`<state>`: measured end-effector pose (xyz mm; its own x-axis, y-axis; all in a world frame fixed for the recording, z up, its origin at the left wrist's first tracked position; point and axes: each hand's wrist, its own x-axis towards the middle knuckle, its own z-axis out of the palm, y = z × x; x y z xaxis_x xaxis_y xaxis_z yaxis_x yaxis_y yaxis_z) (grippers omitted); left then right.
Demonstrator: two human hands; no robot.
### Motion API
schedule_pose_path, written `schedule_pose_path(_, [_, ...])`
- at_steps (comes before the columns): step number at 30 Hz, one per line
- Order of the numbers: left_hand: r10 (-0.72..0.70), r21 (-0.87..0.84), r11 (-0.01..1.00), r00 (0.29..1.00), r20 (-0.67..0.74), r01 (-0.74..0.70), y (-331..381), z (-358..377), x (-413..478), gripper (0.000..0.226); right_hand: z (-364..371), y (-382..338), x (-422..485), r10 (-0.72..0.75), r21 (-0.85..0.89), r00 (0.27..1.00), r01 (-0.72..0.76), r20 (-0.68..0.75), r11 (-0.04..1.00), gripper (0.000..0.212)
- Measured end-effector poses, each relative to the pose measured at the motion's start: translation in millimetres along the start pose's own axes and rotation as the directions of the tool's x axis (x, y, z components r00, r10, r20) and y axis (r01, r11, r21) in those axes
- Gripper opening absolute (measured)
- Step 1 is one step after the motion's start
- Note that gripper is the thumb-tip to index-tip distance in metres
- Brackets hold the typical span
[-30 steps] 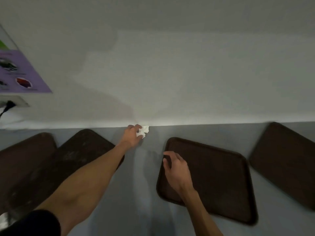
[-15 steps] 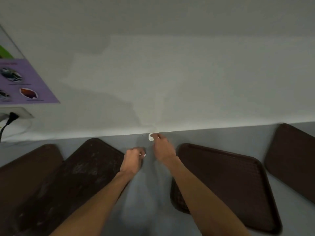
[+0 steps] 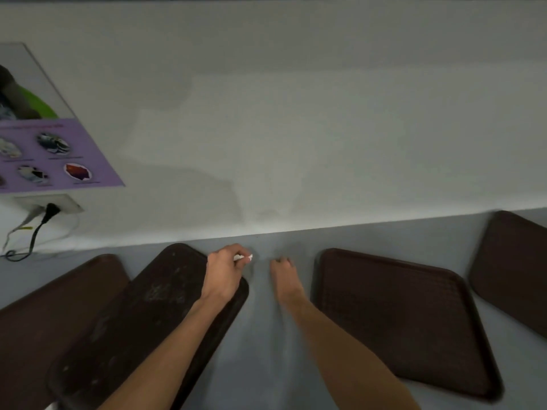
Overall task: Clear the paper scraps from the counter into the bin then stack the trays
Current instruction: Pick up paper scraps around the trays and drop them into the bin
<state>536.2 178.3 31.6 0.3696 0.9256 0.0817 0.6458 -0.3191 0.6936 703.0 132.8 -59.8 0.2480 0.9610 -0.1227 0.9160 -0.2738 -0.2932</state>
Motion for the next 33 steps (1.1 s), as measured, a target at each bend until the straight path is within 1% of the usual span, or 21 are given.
schedule_pose_path(2, [-0.006,-0.015,1.000,1.000,0.008,0.006,15.8,5.4,-9.7,0.015,-6.2,0.9,-24.9,0.079,0.186,0.997,-0.077,-0.006,0.980,0.025])
schedule_pose_path(5, [0.021,-0.034,0.999,0.999,0.027,-0.020,46.8,18.0,-26.4,0.012,-30.2,9.0,-68.0,0.206,0.422,0.976,-0.158,-0.071,0.893,0.019])
schedule_pose_path(8, [0.084,-0.074,0.994,0.996,0.035,-0.081,86.0,32.7,-48.6,0.007,-66.7,32.2,-123.6,0.305,0.627,0.934,-0.125,-0.187,0.769,0.017])
schedule_pose_path(10, [0.119,-0.124,0.986,0.992,0.040,-0.113,115.3,47.3,-68.1,0.006,-89.3,62.3,-169.4,0.370,0.695,0.887,-0.081,-0.276,0.714,0.015])
schedule_pose_path(12, [0.140,-0.165,0.978,0.989,0.051,-0.130,146.7,67.2,-91.7,0.006,-111.9,96.9,-221.4,0.442,0.754,0.839,-0.060,-0.317,0.654,0.013])
schedule_pose_path(14, [0.147,-0.213,0.969,0.986,0.076,-0.128,181.3,90.5,-118.5,0.007,-134.1,130.9,-275.5,0.518,0.801,0.784,-0.044,-0.342,0.596,0.013])
schedule_pose_path(17, [0.186,-0.272,0.951,0.975,0.125,-0.147,237.2,128.8,-166.9,0.009,-164.6,179.9,-361.6,0.630,0.850,0.680,-0.019,-0.375,0.526,0.011])
schedule_pose_path(20, [0.239,-0.316,0.932,0.957,0.167,-0.177,293.2,165.9,-221.8,0.009,-176.4,233.8,-443.9,0.708,0.876,0.606,-0.035,-0.364,0.480,0.008])
schedule_pose_path(22, [0.276,-0.359,0.912,0.943,0.188,-0.196,327.8,192.1,-259.3,0.009,-178.1,270.5,-497.1,0.749,0.885,0.558,-0.055,-0.357,0.462,0.009])
schedule_pose_path(26, [0.332,-0.433,0.880,0.904,0.270,-0.194,390.2,250.5,-330.2,0.008,-184.2,331.3,-600.8,0.808,0.889,0.468,-0.094,-0.357,0.447,0.020])
schedule_pose_path(29, [0.388,-0.489,0.853,0.848,0.361,-0.182,434.2,291.9,-382.2,0.009,-188.3,367.5,-673.4,0.859,0.905,0.381,-0.114,-0.341,0.410,0.021])
schedule_pose_path(30, [0.400,-0.513,0.844,0.822,0.405,-0.158,448.5,305.7,-399.2,0.010,-188.6,379.3,-695.9,0.876,0.910,0.350,-0.124,-0.333,0.395,0.021])
schedule_pose_path(33, [0.445,-0.544,0.832,0.712,0.543,-0.105,489.8,347.8,-448.0,0.012,-187.8,413.8,-760.2,0.913,0.928,0.263,-0.121,-0.313,0.354,0.023])
